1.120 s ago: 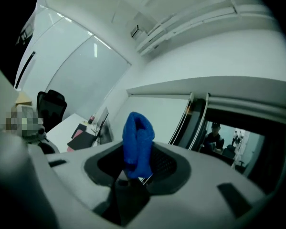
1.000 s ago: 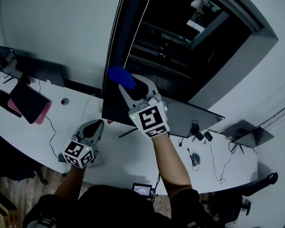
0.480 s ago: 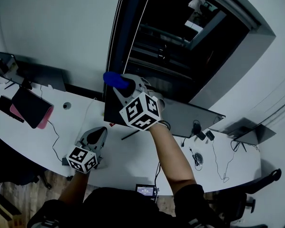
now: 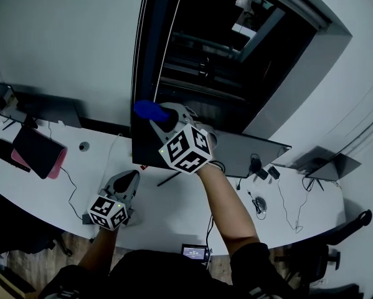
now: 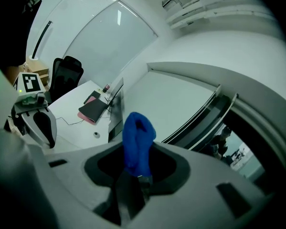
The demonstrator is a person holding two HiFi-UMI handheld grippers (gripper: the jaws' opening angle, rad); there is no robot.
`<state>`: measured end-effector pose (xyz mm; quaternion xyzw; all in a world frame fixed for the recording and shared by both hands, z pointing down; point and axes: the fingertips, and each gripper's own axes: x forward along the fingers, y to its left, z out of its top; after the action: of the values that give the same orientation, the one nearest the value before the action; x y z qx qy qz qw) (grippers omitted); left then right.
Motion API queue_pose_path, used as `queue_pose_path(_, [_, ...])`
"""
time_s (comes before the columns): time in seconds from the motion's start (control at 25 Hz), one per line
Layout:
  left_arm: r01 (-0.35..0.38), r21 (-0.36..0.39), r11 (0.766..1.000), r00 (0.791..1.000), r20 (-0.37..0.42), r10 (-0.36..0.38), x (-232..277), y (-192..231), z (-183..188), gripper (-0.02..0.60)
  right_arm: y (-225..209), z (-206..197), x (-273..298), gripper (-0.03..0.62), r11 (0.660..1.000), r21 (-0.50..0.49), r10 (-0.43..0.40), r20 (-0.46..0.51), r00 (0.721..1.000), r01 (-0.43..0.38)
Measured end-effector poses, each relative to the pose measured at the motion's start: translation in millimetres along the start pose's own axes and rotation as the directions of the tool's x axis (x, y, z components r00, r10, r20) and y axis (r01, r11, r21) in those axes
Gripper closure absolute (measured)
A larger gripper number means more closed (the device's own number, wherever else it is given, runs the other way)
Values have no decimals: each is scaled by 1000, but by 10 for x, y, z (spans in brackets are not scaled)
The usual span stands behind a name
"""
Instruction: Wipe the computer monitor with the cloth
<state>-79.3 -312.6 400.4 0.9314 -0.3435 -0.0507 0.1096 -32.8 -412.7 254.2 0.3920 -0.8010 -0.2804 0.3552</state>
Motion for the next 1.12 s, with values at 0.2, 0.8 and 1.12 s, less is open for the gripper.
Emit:
queue_pose_path(0.2, [6,17,1000,1000,0,-6,108,-111,53,588,-100,-237,-183,461,999,36,-11,-23,1000,12])
queue_pose_path(0.8, [8,27,1000,1000,-12,-8,472,-618,57,588,-339,-833,-695,462,996,92,-7,-35,999,10])
queue_pose_path(1.12, [-4,34,999,1000,-11,4,521,-796,36,588,-414,-1029,-869,462,992,123,2,-34,999,2])
